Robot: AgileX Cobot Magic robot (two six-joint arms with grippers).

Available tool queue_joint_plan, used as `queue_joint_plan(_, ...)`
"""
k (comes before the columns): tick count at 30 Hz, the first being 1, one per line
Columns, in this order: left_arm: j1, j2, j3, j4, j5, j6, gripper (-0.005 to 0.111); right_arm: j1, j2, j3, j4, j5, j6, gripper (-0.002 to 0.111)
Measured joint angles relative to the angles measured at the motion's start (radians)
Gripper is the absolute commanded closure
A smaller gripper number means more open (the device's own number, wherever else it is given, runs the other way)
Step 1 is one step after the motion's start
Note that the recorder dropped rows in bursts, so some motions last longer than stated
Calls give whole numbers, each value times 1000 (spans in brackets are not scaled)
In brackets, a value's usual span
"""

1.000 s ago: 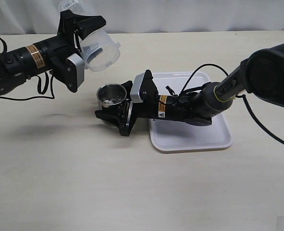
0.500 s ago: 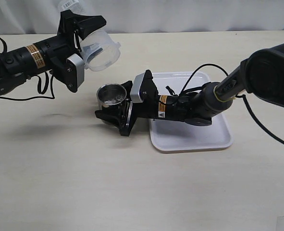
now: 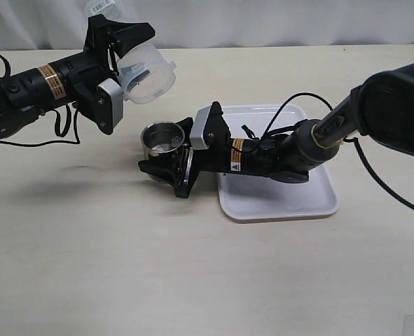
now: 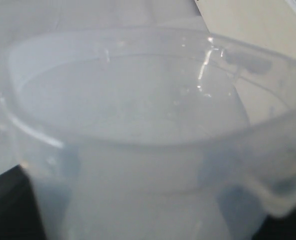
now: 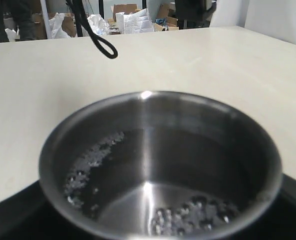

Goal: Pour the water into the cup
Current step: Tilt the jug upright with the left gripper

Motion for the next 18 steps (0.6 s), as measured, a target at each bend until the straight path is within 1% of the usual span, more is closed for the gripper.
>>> queue_joint_plan(7, -32, 0, 0, -4, 0, 0, 107, 0, 0, 0, 0, 0, 0, 104)
queue_joint_plan(18, -32, 0, 0, -11, 0, 0, 107, 0, 0, 0, 0, 0, 0, 104)
